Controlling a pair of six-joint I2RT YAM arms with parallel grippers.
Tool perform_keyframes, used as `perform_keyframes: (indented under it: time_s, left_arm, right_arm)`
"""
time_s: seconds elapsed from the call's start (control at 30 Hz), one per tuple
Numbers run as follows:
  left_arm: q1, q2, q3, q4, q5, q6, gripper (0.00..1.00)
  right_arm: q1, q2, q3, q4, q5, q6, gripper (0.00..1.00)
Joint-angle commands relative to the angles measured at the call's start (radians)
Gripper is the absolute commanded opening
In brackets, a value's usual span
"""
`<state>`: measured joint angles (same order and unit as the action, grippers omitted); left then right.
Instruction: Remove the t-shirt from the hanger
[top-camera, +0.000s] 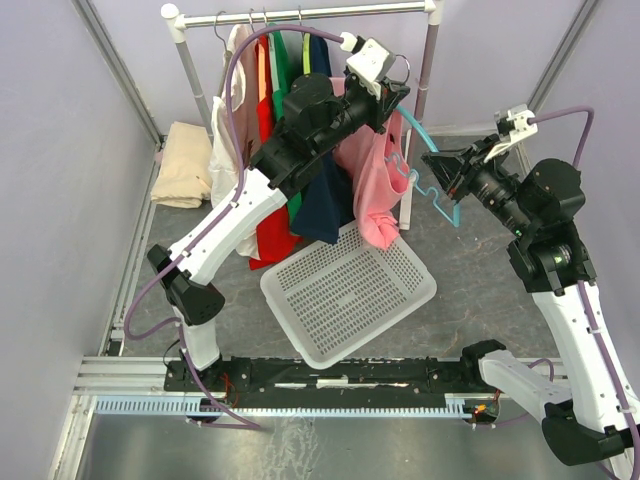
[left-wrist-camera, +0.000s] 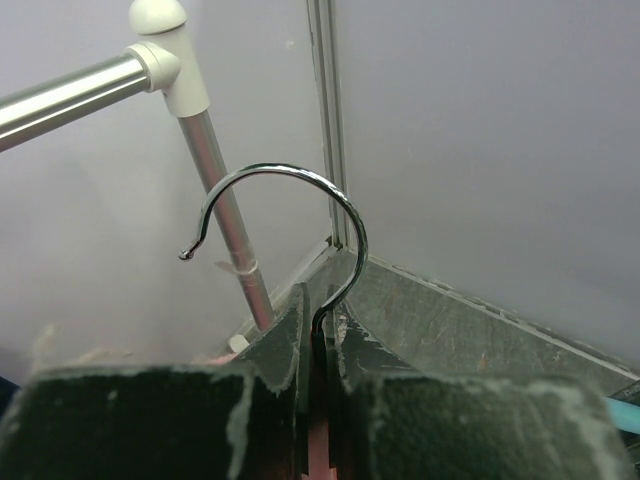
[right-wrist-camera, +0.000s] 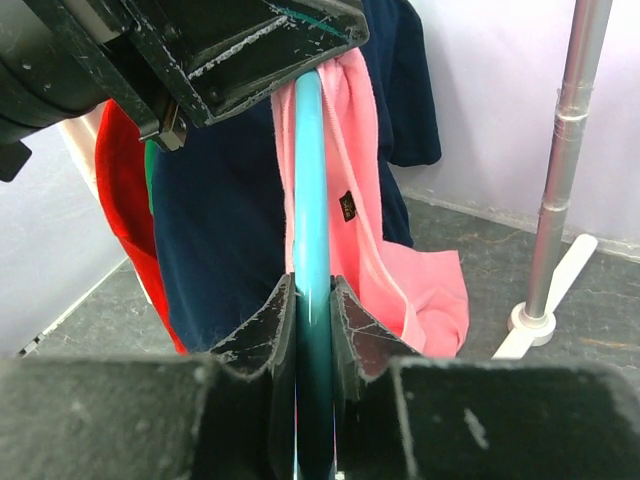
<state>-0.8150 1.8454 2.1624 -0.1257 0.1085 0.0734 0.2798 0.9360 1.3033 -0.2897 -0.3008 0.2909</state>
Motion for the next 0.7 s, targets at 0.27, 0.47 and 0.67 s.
perform_keyframes:
  time_s: [0.27,0.47,0.67]
  left_arm:
    - [-0.013,-0.018,0.040,-0.033,-0.081,-0.023,0.84]
    - [-0.013,-0.092,-0.061,-0.015,-0.160,-0.003,0.87]
    - [-0.013,-0.200,-0.229,0.065,-0.181,0.005,0.87]
  right_arm:
    - [-0.002,-0.031,0.011,0.057,0.047,0.010,0.02]
    - [-0.003,-0.048,0.011,0.070,0.073,0.005,0.02]
    - [-0.002,-0.054,0.020,0.072,0.089,-0.002,0.02]
